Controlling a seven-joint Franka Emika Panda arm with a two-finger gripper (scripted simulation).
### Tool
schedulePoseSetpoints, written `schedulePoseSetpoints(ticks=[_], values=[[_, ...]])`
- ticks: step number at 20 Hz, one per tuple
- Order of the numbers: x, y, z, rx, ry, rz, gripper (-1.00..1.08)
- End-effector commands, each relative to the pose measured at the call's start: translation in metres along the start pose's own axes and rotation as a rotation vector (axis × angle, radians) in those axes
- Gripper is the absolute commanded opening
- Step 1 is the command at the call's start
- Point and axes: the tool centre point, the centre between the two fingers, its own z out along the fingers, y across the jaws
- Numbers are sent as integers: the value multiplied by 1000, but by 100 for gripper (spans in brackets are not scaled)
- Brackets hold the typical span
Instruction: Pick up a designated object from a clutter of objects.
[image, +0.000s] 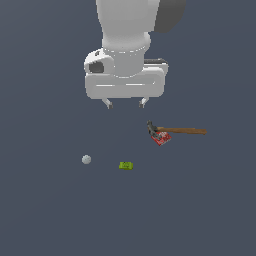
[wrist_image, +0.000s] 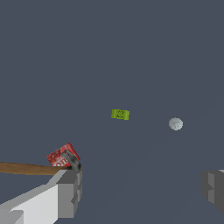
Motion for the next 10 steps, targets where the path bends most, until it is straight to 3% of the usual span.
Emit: schedulePoseSetpoints(ticks=[1, 10], values=[[0, 0, 0, 1, 0, 0, 100], [2, -18, 22, -17, -8, -98, 100]])
